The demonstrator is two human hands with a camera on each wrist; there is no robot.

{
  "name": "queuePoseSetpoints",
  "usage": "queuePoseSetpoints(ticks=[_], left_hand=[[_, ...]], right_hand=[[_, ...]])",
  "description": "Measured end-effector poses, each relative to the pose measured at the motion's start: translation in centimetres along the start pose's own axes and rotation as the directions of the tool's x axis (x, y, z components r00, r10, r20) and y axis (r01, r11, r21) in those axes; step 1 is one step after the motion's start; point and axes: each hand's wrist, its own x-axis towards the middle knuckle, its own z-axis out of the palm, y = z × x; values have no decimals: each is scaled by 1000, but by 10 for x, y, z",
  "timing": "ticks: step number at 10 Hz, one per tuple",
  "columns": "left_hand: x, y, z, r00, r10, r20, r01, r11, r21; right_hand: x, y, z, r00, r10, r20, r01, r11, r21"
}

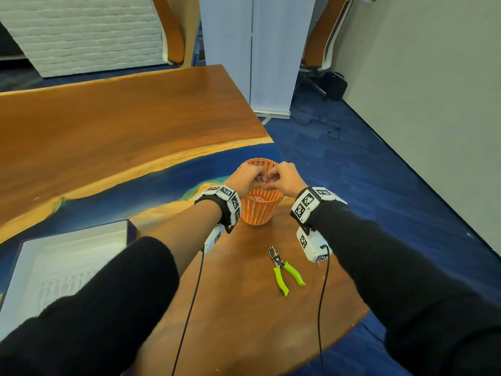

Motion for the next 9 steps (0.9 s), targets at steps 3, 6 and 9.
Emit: queuePoseSetpoints(ticks=[3, 6, 9], left_hand=[[-9, -1, -3, 999, 26, -39, -29, 997, -72], [-14, -1, -8, 990, -11, -138, -7, 991, -131], [-18, -9, -21, 991, -38, -131, 19, 990, -143]], right_hand=[[-1, -3, 2, 999, 14, -38, -14, 1000, 4], [1, -6, 2, 994, 25, -102, -39, 989, -145], [3, -8, -1, 999, 3, -49, -16, 960, -280]])
